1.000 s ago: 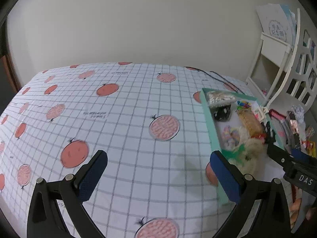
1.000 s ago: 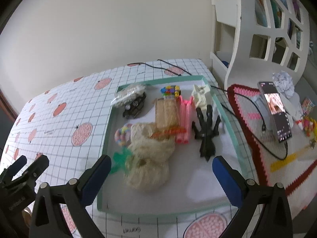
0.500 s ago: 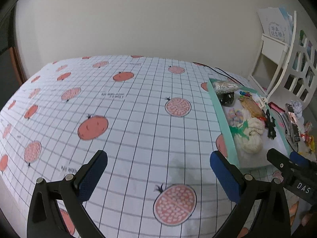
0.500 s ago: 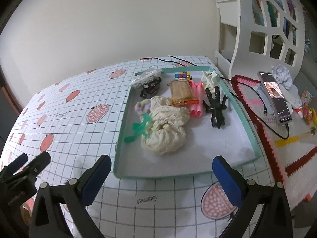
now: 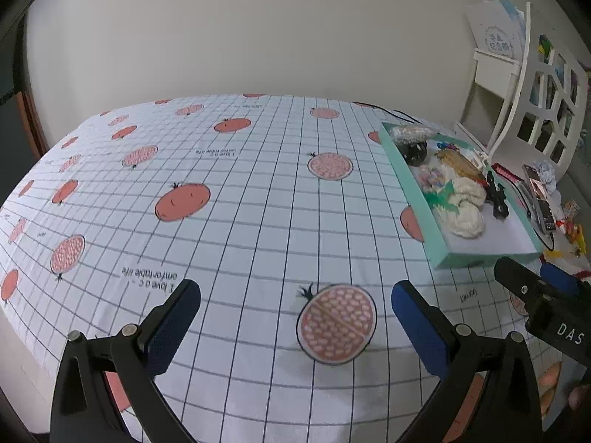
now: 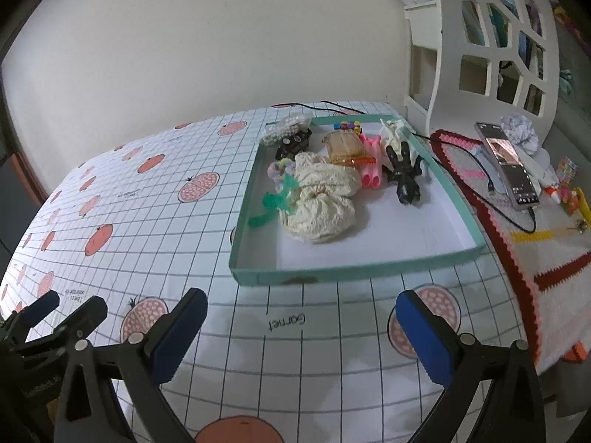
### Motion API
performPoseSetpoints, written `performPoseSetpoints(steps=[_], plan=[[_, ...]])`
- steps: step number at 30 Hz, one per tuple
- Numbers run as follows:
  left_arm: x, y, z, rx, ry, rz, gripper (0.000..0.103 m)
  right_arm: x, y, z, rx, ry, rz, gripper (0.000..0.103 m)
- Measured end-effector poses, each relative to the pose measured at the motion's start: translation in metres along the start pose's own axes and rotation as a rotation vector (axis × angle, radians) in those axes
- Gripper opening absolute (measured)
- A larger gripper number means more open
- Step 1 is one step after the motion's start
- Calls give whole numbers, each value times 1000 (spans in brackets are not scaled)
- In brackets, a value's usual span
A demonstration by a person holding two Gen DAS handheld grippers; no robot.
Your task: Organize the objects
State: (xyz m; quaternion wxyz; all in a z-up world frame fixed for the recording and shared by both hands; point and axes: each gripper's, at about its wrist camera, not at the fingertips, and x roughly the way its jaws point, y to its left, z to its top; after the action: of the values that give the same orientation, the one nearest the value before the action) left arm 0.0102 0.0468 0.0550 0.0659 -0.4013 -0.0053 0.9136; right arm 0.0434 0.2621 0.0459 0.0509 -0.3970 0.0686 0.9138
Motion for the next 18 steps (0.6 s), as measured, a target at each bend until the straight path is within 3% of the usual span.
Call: performPoseSetpoints(steps=[18], plan=[[5, 7, -40, 5, 51, 24, 103, 8, 8, -47, -53, 77, -42, 103]])
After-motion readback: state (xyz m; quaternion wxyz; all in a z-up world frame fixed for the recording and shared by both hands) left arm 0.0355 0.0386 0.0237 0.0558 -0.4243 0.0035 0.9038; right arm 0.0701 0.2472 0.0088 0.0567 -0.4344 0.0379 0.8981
